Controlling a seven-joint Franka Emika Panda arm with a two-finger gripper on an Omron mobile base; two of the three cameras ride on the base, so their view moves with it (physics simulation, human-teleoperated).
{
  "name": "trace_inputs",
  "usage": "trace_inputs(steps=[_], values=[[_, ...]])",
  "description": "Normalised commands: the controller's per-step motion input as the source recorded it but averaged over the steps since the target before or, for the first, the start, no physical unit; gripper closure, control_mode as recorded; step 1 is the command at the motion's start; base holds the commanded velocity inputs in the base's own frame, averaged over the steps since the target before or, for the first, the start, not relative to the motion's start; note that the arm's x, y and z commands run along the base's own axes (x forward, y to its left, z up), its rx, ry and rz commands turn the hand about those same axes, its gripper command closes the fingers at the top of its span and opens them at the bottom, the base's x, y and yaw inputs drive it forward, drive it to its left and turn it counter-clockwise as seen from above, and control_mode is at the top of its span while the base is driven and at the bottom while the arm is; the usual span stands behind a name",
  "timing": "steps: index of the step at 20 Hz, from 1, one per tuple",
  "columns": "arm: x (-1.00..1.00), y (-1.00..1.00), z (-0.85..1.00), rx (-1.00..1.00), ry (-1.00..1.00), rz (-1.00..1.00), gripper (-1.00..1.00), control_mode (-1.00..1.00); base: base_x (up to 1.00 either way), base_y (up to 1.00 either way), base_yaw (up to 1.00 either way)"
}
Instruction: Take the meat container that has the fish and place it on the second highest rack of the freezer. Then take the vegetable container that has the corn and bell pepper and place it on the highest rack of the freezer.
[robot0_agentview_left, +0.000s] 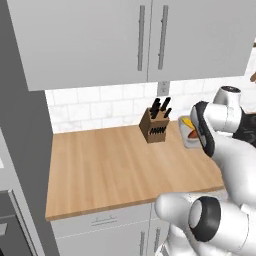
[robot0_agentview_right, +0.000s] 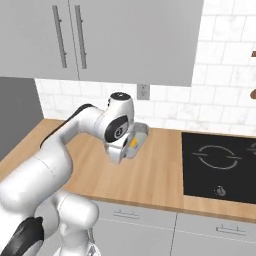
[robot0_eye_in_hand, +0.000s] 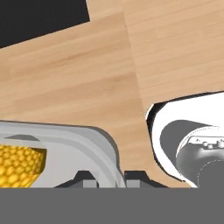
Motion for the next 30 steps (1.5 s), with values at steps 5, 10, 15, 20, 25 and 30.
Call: trace_inputs(steps=[5,10,15,20,25,30], values=[[-0.9,0.87,0.48,0.0,-0.07,0.0,1.0,-1.0,0.0,0.0,0.0],[-0.58,0.98,0.67,-0.03,0.0,0.0,1.0,-1.0,0.0,0.0,0.0],[-0.15,0.6,0.65,-0.01,0.0,0.12,1.0,-1.0,0.0,0.0,0.0],[0.0,0.06,0.2,0.0,0.0,0.08,1.0,-1.0,0.0,0.0,0.0],[0.0,-0.16,0.0,0.01,0.01,0.0,1.0,-1.0,0.0,0.0,0.0],[0.0,-0.43,0.0,0.05,0.04,0.0,1.0,-1.0,0.0,0.0,0.0]])
